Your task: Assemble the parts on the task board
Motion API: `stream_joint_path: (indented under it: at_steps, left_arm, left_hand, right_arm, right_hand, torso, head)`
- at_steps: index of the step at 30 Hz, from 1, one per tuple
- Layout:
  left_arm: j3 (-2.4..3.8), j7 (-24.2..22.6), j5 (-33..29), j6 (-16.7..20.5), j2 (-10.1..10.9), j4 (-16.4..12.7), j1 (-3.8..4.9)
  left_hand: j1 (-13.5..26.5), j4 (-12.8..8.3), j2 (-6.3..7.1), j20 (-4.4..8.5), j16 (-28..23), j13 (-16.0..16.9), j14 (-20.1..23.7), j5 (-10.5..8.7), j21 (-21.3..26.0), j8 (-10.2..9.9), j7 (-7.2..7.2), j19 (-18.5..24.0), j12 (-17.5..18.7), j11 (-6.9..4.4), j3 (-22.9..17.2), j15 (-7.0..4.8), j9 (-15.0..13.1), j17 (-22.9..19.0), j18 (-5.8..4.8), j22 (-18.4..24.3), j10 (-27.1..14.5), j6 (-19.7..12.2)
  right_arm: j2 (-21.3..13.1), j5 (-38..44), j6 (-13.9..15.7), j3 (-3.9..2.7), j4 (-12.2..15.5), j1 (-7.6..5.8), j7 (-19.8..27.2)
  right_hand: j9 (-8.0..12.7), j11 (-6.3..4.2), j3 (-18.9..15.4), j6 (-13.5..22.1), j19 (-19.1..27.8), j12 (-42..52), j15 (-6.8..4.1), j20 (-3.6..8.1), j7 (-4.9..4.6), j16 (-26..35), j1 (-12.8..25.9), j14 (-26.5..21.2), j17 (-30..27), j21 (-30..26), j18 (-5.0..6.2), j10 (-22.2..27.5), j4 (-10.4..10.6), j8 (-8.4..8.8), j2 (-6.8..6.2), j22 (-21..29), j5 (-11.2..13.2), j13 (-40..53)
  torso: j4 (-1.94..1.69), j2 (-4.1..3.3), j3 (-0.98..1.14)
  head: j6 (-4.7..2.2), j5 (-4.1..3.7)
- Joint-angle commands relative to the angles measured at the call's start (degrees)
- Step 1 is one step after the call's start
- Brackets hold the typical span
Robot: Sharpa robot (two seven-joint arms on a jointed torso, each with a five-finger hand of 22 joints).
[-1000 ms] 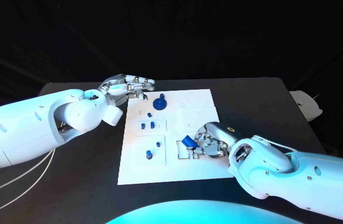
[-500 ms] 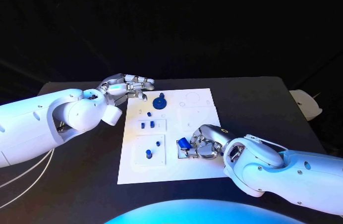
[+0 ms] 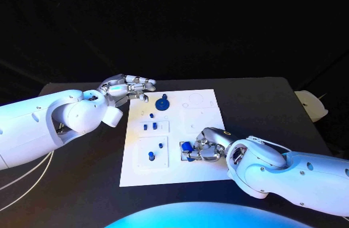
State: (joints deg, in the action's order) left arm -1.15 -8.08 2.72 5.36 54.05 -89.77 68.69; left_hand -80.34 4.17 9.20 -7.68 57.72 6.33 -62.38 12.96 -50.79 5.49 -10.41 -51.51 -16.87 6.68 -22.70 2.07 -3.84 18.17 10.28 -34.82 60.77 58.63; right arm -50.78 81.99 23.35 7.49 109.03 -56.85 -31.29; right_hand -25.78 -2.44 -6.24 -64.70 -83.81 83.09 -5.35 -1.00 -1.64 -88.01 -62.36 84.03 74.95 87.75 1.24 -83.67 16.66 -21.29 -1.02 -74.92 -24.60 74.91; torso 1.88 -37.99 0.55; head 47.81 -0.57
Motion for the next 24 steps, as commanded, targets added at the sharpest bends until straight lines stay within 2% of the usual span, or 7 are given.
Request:
stream_joint_path:
  at_steps: [1,5,6,9,13,19,24]
  left_arm:
    - [0.02,-0.44,-0.22,-0.76,-0.01,-0.19,0.02]
    - [0.02,-0.43,-0.22,-0.75,-0.02,-0.19,0.02]
    - [0.02,-0.42,-0.22,-0.75,-0.02,-0.19,0.02]
    - [0.02,-0.41,-0.22,-0.74,-0.01,-0.17,0.02]
    - [0.02,-0.39,-0.22,-0.74,0.02,-0.17,0.02]
    - [0.02,-0.37,-0.22,-0.77,0.10,-0.18,0.02]
    - [0.02,-0.34,-0.22,-0.75,0.25,-0.22,0.02]
  left_hand:
    - [0.14,0.14,-0.08,-0.25,0.14,-0.03,0.23,-0.22,0.18,-0.09,-0.14,-0.24,-0.19,-0.02,-0.07,0.35,-0.03,0.04,0.29,0.05,-0.51,-0.38]
    - [0.14,0.14,-0.08,-0.25,0.14,-0.03,0.23,-0.22,0.18,-0.09,-0.14,-0.24,-0.19,-0.02,-0.07,0.35,-0.03,0.04,0.29,0.05,-0.51,-0.38]
    - [0.14,0.14,-0.08,-0.25,0.14,-0.03,0.23,-0.22,0.18,-0.09,-0.14,-0.24,-0.19,-0.02,-0.07,0.35,-0.03,0.04,0.29,0.05,-0.51,-0.38]
    - [0.14,0.14,-0.08,-0.25,0.14,-0.03,0.23,-0.22,0.18,-0.09,-0.14,-0.24,-0.19,-0.02,-0.07,0.35,-0.03,0.04,0.29,0.05,-0.51,-0.38]
    - [0.14,0.14,-0.08,-0.25,0.14,-0.03,0.23,-0.22,0.18,-0.09,-0.14,-0.24,-0.19,-0.02,-0.07,0.35,-0.03,0.04,0.29,0.05,-0.51,-0.38]
    - [0.14,0.14,-0.08,-0.25,0.14,-0.03,0.23,-0.22,0.18,-0.09,-0.14,-0.24,-0.19,-0.02,-0.07,0.35,-0.03,0.04,0.29,0.05,-0.51,-0.38]
    - [0.14,0.14,-0.08,-0.25,0.14,-0.03,0.23,-0.22,0.18,-0.09,-0.14,-0.24,-0.19,-0.02,-0.07,0.35,-0.03,0.04,0.29,0.05,-0.51,-0.38]
  right_arm:
    - [0.15,0.65,-0.83,0.00,-0.36,0.04,-1.42]
    - [0.37,1.22,-0.37,0.00,-0.64,0.03,-1.59]
    - [0.41,1.39,-0.29,0.00,-0.67,0.03,-1.61]
    - [0.54,1.86,0.06,0.00,-0.74,0.03,-1.62]
    - [0.59,2.52,0.62,0.00,-0.66,0.03,-1.54]
    - [0.30,3.29,1.39,0.00,0.02,0.04,-1.03]
    - [-0.81,3.59,1.89,0.00,1.42,0.04,-0.44]
  right_hand:
    - [-0.42,-0.09,-1.19,-0.14,-5.26,-0.29,-0.51,0.41,0.30,-0.12,1.76,5.12,10.83,-0.49,-0.65,-3.15,-0.04,-0.39,0.30,-14.29,3.52,9.70]
    - [-1.13,-0.07,-3.72,0.14,-5.19,-0.52,-0.46,0.40,0.21,-0.04,4.86,5.08,10.67,-0.70,-0.60,-3.08,0.03,-0.73,0.70,-14.24,12.02,9.64]
    - [-1.25,-0.03,-4.15,0.20,-5.18,-0.59,-0.45,0.39,0.21,-0.03,5.41,5.08,10.65,-0.72,-0.60,-3.05,0.10,-0.78,0.63,-14.23,13.27,9.61]
    - [-1.57,0.02,-5.13,0.45,-5.11,-0.84,-0.39,0.34,0.12,0.02,7.17,5.07,10.57,-0.91,-0.56,-2.94,0.21,-0.87,-0.27,-14.17,16.13,9.49]
    - [-1.90,0.08,-5.16,0.68,-5.10,-0.96,-0.34,0.28,0.06,0.03,9.26,5.06,10.55,-0.96,-0.55,-2.89,0.28,-0.97,-1.47,-14.16,17.91,9.46]
    - [-2.12,0.09,-4.42,0.76,-5.13,-0.84,-0.34,0.26,0.07,-0.01,9.28,5.09,10.65,-0.86,-0.57,-2.96,0.20,-1.08,-1.36,-14.19,17.25,9.59]
    - [-2.90,-0.09,-3.29,0.79,-5.27,-0.16,-0.45,0.36,0.25,-0.18,5.07,5.17,11.03,-0.45,-0.66,-3.32,-0.22,-1.51,0.38,-14.31,8.53,10.16]
  torso:
    - [0.00,0.00,0.02]
    - [0.01,0.02,0.02]
    - [0.00,0.02,0.02]
    - [0.01,0.03,0.02]
    - [0.02,0.02,0.00]
    - [0.01,0.02,0.01]
    - [-0.02,0.02,0.00]
  head:
    - [0.00,0.05]
    - [-0.02,0.06]
    - [-0.05,0.06]
    - [-0.06,0.04]
    - [-0.10,-0.01]
    - [-0.08,-0.05]
    - [0.13,0.07]
